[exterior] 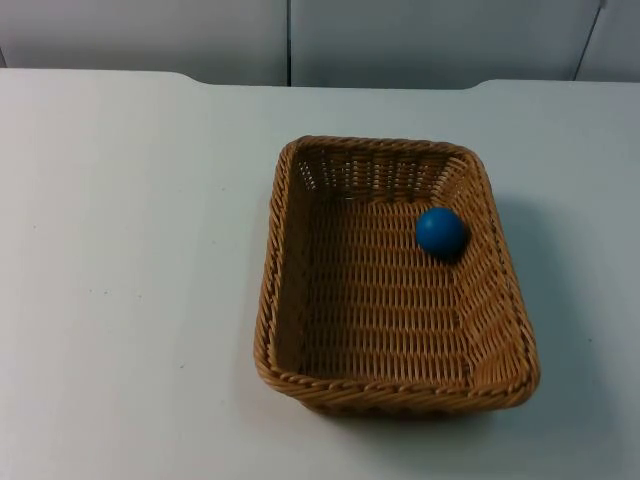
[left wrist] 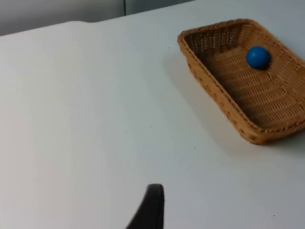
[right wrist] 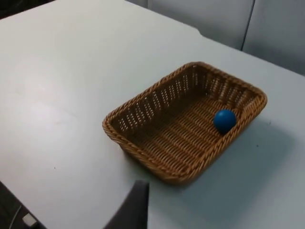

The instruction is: Pick up the basket with the left hand and place the ball into the basket with the right hand.

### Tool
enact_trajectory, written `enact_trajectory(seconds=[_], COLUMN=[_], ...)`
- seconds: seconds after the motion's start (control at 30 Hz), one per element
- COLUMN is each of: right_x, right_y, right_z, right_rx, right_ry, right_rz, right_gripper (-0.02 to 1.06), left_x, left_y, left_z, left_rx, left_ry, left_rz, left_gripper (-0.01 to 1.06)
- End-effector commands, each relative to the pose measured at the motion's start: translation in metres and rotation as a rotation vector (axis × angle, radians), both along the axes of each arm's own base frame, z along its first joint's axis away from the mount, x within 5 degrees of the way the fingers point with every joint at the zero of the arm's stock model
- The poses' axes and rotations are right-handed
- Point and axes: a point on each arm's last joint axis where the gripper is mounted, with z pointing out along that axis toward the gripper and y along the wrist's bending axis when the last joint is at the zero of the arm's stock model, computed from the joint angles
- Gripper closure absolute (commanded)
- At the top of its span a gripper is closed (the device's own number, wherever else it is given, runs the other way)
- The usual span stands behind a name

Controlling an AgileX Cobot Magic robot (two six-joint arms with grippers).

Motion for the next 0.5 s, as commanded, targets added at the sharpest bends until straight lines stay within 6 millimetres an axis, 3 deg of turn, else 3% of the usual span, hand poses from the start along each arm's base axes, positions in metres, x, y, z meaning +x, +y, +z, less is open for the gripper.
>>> enact_trajectory(seconds=[0.0,0.17,0.47], right_x=[0.000,0.009,0.012], right_y=[0.000,0.006,0.004], right_z=[-0.010,-0.038,-0.039], right_rx=[0.002,0.008,0.011], right_ry=[0.029,0.095,0.083], right_rz=[-0.006,-0.034,-0.075], right_gripper=[0.13,0.13,0.13], left_x=[0.000,0.000,0.003], left_y=[0.000,0.003,0.002], left_z=[-0.002,-0.003,-0.007], left_rx=[-0.006,0.019,0.033], left_ry=[0.009,0.007,0.013], left_rz=[0.000,0.015,0.020], left_gripper=[0.24,0.24,0.24])
